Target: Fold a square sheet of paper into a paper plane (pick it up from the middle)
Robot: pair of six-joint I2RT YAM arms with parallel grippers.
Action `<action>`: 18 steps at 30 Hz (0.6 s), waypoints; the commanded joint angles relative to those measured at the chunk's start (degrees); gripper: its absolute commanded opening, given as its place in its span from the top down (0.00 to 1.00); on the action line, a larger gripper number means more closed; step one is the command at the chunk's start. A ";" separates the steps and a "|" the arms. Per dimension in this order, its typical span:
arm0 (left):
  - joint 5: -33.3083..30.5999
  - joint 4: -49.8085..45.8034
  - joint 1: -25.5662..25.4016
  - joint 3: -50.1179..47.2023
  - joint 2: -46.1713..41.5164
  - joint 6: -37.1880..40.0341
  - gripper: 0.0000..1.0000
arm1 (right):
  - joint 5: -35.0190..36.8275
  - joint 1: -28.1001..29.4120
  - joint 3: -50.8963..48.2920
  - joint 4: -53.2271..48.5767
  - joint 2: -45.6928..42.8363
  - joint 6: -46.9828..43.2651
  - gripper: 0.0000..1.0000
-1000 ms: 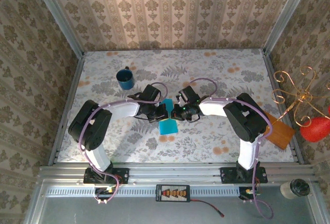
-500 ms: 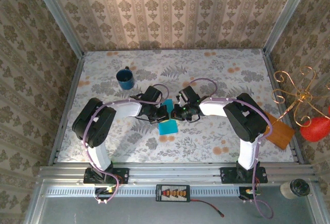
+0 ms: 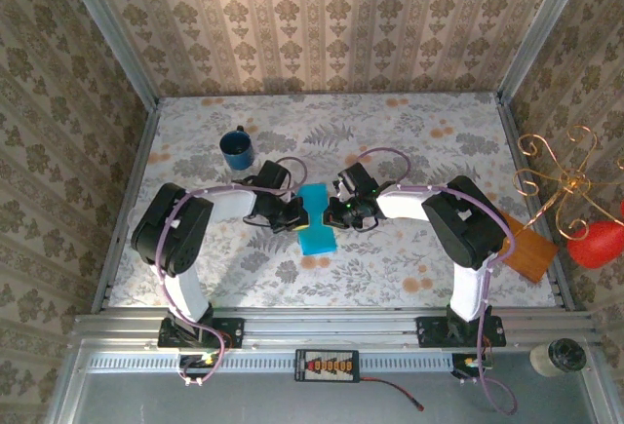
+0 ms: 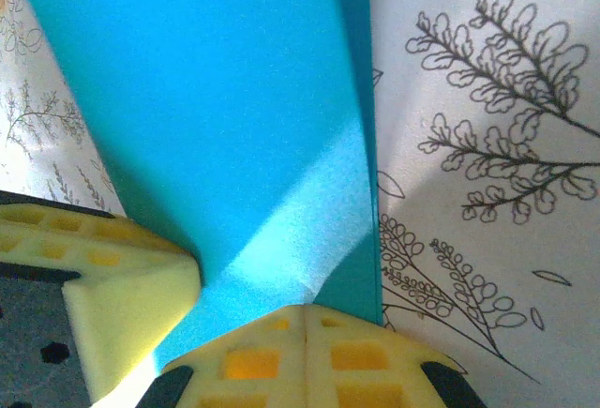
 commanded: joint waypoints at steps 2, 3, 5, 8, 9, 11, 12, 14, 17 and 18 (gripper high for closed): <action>0.58 -4.91 3.82 -3.14 -2.16 5.26 1.00 | 12.87 -0.16 -5.62 -19.16 8.36 -1.52 0.99; 0.35 -5.40 4.71 -3.91 -2.92 5.89 1.00 | 12.97 -0.18 -5.55 -19.32 8.36 -1.51 0.99; 0.05 -6.26 8.25 -5.37 -4.79 6.80 1.00 | 13.00 -0.20 -5.52 -19.54 8.35 -1.52 0.99; -0.04 -7.54 11.51 -6.88 -8.65 7.74 1.00 | 13.00 -0.20 -5.58 -19.59 8.41 -1.61 0.98; 0.04 -7.79 12.05 -7.04 -10.00 7.90 1.00 | 13.00 -0.19 -5.58 -19.59 8.33 -1.61 0.99; 0.40 -7.67 11.84 -6.82 -12.64 7.54 1.00 | 12.91 -0.15 -5.56 -19.55 8.29 -1.61 0.99; 0.98 -6.74 11.33 -6.74 -13.59 6.76 1.00 | 12.91 -0.16 -5.58 -19.50 8.29 -1.61 0.99; 1.87 -3.54 9.55 -6.59 -14.62 4.30 1.00 | 12.87 -0.12 -5.47 -19.51 8.39 -1.61 0.99; 1.76 2.00 5.50 -5.91 -13.23 0.51 1.00 | 12.67 -0.12 -5.41 -19.34 8.53 -1.44 0.99; 1.71 3.76 3.17 -5.30 -11.97 -0.65 1.00 | 12.44 -0.12 -5.28 -19.41 8.67 -1.44 0.99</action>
